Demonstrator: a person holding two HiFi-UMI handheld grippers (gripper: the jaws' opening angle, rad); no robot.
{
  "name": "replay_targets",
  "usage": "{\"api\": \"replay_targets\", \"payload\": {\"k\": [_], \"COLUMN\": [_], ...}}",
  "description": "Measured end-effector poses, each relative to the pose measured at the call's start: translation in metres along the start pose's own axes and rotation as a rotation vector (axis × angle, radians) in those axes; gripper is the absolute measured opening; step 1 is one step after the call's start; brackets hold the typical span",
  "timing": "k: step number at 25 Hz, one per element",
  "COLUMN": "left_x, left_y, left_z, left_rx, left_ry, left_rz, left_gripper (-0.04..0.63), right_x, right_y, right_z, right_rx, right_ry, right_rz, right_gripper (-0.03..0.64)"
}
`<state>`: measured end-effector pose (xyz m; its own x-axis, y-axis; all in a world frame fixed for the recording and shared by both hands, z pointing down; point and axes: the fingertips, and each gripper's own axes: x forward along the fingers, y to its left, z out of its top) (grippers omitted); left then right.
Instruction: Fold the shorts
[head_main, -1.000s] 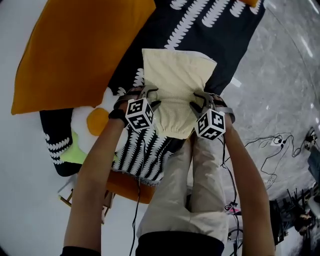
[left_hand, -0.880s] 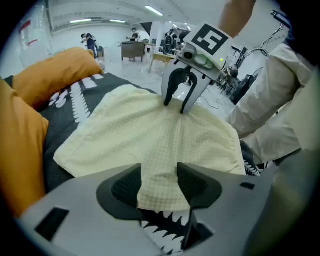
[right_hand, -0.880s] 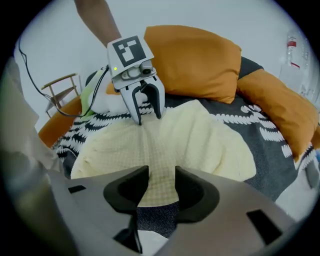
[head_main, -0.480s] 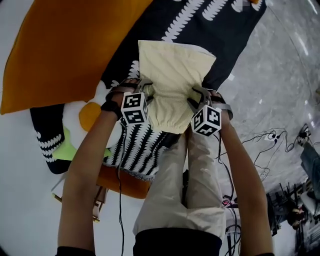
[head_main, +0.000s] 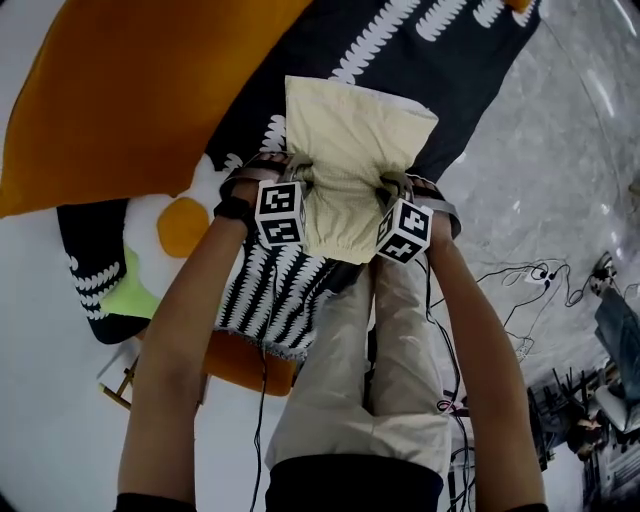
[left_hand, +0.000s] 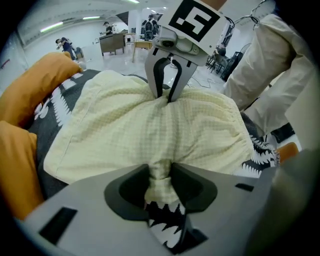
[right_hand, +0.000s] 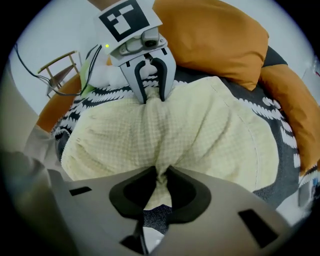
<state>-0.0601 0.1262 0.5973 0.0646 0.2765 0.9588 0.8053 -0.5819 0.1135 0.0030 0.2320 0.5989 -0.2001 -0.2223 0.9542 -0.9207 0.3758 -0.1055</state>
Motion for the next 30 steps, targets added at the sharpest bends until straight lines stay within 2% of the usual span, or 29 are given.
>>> {"api": "replay_targets", "payload": {"k": [1, 2, 6, 14, 17, 21, 25, 27, 30], "left_x": [-0.003, -0.006, -0.027, -0.128, -0.168, -0.200, -0.219, -0.227, -0.249], "left_y": [0.000, -0.002, -0.011, 0.010, 0.016, 0.068, 0.107, 0.147, 0.203], "left_z": [0.003, 0.005, 0.004, 0.030, 0.044, 0.063, 0.073, 0.084, 0.109], "left_rx": [0.012, 0.018, -0.051, -0.139, -0.151, -0.116, -0.138, -0.112, -0.059], "left_ry": [-0.009, -0.022, -0.065, -0.201, -0.202, -0.202, -0.208, -0.203, -0.198], "left_rz": [0.017, 0.036, 0.093, 0.204, 0.196, 0.237, 0.236, 0.274, 0.372], "left_gripper": [0.105, 0.046, 0.035, 0.032, 0.032, 0.032, 0.032, 0.032, 0.032], "right_x": [-0.003, -0.006, -0.027, -0.137, -0.170, -0.207, -0.227, -0.238, -0.263], "right_y": [0.000, 0.001, 0.008, -0.016, -0.022, -0.077, -0.118, -0.160, -0.217], "right_z": [0.000, -0.001, 0.000, 0.031, 0.040, 0.054, 0.063, 0.066, 0.070], "right_rx": [0.006, 0.018, 0.033, 0.062, 0.075, 0.028, -0.035, -0.069, -0.092], "right_ry": [0.009, 0.017, 0.010, -0.202, -0.225, -0.228, -0.211, -0.193, -0.179], "right_rz": [0.005, 0.004, -0.021, -0.143, -0.126, -0.182, -0.183, -0.221, -0.304], "right_gripper": [0.059, 0.046, 0.041, 0.040, 0.040, 0.040, 0.040, 0.040, 0.040]}}
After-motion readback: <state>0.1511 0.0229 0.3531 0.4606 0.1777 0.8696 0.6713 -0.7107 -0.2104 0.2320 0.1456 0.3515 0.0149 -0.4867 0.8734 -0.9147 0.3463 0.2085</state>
